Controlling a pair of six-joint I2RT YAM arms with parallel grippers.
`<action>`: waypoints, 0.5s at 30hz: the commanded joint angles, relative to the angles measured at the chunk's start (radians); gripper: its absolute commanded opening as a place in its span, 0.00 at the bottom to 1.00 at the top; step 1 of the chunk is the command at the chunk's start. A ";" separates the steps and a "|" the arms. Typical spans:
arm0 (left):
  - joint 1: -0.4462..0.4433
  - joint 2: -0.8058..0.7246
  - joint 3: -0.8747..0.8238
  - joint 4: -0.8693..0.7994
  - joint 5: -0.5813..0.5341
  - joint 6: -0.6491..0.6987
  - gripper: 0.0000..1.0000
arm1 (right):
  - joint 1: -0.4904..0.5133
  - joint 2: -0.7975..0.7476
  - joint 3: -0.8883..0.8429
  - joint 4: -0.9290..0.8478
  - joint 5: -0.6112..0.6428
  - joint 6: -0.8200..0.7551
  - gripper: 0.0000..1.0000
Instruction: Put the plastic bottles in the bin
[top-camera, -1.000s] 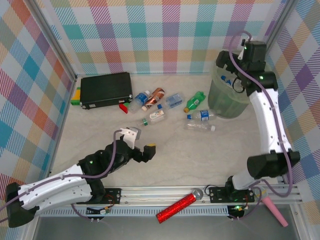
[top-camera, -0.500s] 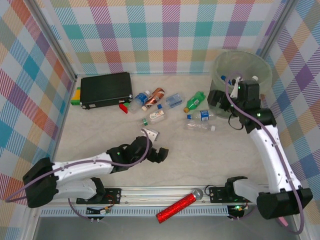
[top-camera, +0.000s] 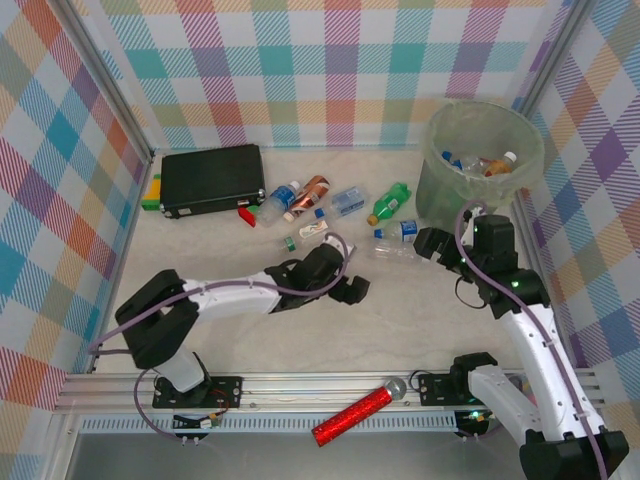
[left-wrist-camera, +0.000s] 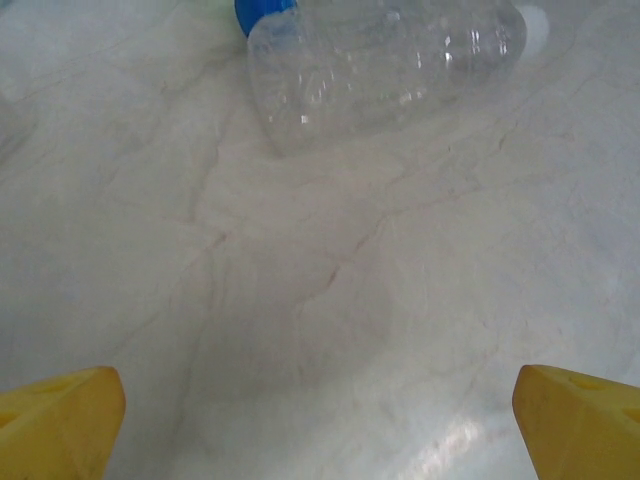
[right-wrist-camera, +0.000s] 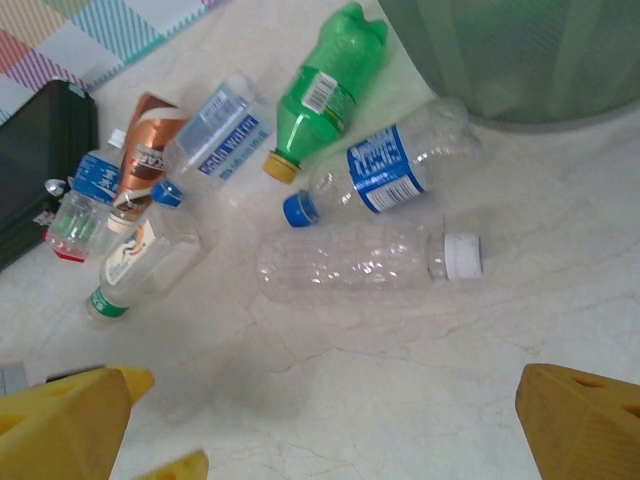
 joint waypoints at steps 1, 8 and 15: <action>0.041 0.073 0.093 0.037 0.100 0.026 0.99 | 0.005 -0.027 -0.039 0.029 0.006 0.052 0.99; 0.080 0.283 0.325 -0.010 0.177 0.053 0.99 | 0.005 -0.052 -0.141 0.060 0.009 0.092 0.99; 0.100 0.345 0.386 -0.026 0.189 0.036 0.96 | 0.005 0.050 -0.160 0.124 0.004 0.042 0.99</action>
